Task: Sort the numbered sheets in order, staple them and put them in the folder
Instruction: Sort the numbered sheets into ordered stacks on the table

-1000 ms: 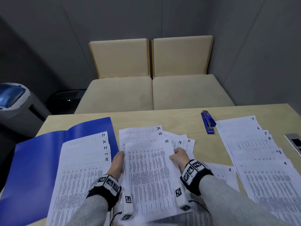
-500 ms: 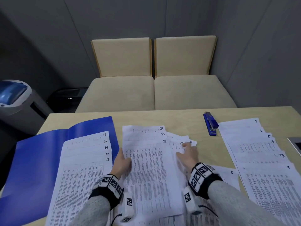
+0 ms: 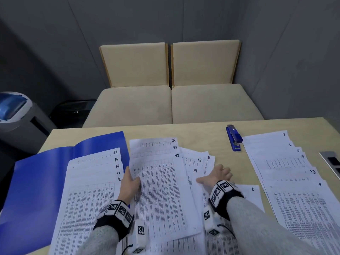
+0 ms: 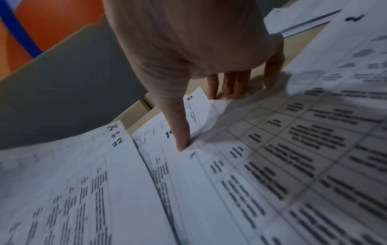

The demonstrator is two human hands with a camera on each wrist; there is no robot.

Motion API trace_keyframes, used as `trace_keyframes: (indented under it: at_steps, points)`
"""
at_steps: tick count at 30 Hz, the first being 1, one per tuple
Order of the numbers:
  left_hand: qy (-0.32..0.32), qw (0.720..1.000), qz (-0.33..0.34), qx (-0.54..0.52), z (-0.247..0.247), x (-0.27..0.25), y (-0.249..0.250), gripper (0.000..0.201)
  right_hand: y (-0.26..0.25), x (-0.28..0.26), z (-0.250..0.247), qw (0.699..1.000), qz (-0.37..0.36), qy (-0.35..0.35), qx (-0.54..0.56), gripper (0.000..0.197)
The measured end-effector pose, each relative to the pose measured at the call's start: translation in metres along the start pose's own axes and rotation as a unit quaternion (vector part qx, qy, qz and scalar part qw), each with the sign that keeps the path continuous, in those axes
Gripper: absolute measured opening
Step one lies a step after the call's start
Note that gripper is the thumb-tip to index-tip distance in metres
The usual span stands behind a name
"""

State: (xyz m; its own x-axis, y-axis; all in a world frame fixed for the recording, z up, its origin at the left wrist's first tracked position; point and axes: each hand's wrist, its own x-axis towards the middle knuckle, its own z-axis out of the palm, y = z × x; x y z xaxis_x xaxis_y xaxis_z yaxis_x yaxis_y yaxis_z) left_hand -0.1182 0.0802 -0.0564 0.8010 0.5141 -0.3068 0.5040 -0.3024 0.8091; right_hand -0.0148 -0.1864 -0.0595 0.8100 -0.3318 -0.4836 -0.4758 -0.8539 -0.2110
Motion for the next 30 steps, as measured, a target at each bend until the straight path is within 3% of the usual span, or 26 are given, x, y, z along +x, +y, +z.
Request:
trace_keyframes:
  at_steps: [6, 11, 15, 17, 23, 30]
  points:
    - [-0.005, 0.999, 0.032, -0.011, -0.003, -0.001, 0.005, 0.040, -0.002, 0.002, 0.000, 0.997, 0.015, -0.011, 0.071, 0.090]
    - [0.011, 0.999, 0.032, -0.012, -0.002, -0.004, 0.007, 0.044, -0.002, -0.003, 0.001, 0.993, 0.013, -0.043, 0.107, 0.073]
    - [0.006, 0.999, 0.030, -0.026, -0.001, -0.006, 0.005, 0.045, -0.001, -0.009, -0.002, 0.998, -0.041, -0.051, 0.022, 0.033]
    - [0.004, 0.999, 0.031, -0.039, -0.002, -0.003, 0.008, 0.045, 0.002, -0.011, -0.004, 0.997, -0.053, -0.056, 0.017, 0.023]
    - [0.000, 1.000, 0.005, -0.030, -0.002, 0.046, 0.035, 0.046, 0.032, -0.005, -0.016, 0.995, -0.081, -0.055, 0.025, 0.025]
    - [-0.031, 0.987, -0.069, 0.141, 0.021, 0.100, 0.066, 0.033, 0.060, 0.015, -0.018, 0.992, -0.106, -0.067, 0.022, 0.036]
